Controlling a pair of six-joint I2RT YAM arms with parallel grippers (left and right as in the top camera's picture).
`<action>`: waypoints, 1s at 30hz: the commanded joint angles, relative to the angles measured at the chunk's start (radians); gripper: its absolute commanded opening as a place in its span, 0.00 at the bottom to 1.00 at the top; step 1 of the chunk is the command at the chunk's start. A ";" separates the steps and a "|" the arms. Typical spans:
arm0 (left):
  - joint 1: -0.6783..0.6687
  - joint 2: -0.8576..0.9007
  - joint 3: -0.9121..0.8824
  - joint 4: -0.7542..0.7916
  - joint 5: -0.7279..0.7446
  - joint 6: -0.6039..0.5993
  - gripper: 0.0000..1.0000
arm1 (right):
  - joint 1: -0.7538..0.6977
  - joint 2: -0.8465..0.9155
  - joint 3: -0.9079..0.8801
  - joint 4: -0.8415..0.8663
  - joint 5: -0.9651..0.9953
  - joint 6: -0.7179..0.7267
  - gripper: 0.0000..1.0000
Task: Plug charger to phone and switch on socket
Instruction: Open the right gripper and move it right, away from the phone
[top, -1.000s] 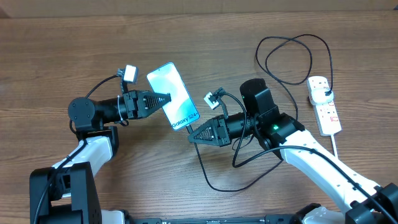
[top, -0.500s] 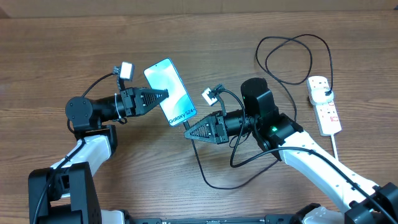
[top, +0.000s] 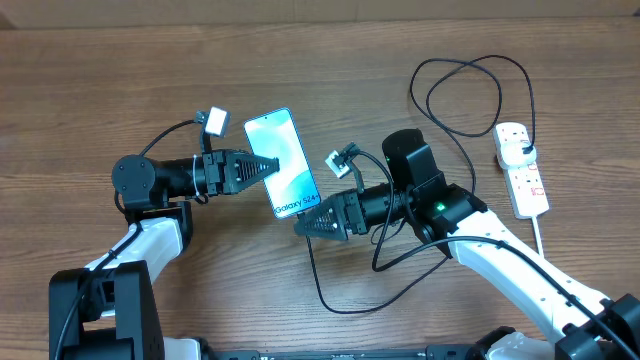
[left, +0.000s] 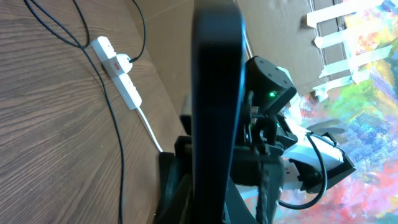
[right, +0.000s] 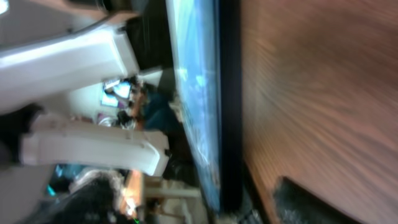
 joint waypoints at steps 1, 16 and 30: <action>-0.005 -0.002 -0.003 0.006 -0.029 0.028 0.05 | -0.016 -0.020 0.021 -0.057 0.078 -0.119 0.98; -0.118 -0.002 -0.003 -0.082 -0.182 0.032 0.04 | -0.354 -0.156 0.021 -0.210 0.119 -0.174 1.00; -0.286 -0.002 0.105 -0.720 -0.340 0.534 0.04 | -0.606 -0.457 0.021 -0.618 0.306 -0.301 1.00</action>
